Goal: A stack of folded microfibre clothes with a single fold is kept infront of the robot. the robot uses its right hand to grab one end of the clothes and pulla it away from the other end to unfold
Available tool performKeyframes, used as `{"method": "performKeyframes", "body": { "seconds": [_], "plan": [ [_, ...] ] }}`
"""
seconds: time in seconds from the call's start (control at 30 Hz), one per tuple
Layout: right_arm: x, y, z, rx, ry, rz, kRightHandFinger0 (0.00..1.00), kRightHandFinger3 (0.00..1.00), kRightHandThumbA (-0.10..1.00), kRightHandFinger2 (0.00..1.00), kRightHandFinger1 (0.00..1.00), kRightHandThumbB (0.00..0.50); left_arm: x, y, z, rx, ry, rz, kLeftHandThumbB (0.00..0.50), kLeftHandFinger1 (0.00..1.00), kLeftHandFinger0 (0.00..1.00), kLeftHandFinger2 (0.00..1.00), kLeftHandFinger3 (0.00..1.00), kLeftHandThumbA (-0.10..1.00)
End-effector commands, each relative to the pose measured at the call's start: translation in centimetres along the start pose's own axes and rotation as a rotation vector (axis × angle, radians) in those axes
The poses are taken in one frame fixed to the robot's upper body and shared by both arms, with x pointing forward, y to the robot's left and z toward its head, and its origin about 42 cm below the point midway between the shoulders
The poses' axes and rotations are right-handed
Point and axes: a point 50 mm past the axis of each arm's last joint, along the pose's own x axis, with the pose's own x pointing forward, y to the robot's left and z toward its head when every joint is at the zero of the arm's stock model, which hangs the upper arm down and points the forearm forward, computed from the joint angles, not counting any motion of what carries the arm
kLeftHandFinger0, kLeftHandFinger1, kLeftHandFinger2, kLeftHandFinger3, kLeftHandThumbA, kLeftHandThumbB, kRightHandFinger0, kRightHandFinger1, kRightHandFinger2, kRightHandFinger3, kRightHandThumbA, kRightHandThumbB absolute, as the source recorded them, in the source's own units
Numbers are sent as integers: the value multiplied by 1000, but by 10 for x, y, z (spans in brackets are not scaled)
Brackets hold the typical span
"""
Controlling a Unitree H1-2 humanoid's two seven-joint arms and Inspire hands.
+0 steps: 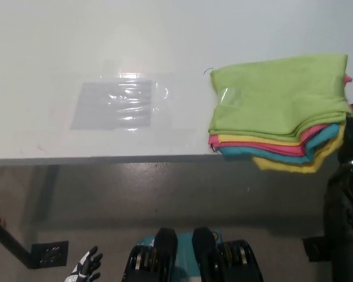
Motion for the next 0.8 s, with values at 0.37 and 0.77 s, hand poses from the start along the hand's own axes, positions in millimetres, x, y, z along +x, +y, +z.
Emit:
{"method": "performKeyframes", "body": {
  "seconds": [0.37,0.77],
  "plan": [
    [-27,31,102,-299,-501,136,1000,1000,931,1000,1000,127,4,9,13,37,-70,10,195,1000,1000,1000,1000,1000],
    [-168,52,245,-264,-1189,205,1000,1000,998,1000,1000,146,10,14,18,36,-80,8,197,1000,1000,1000,1000,1000]
  ]
}}
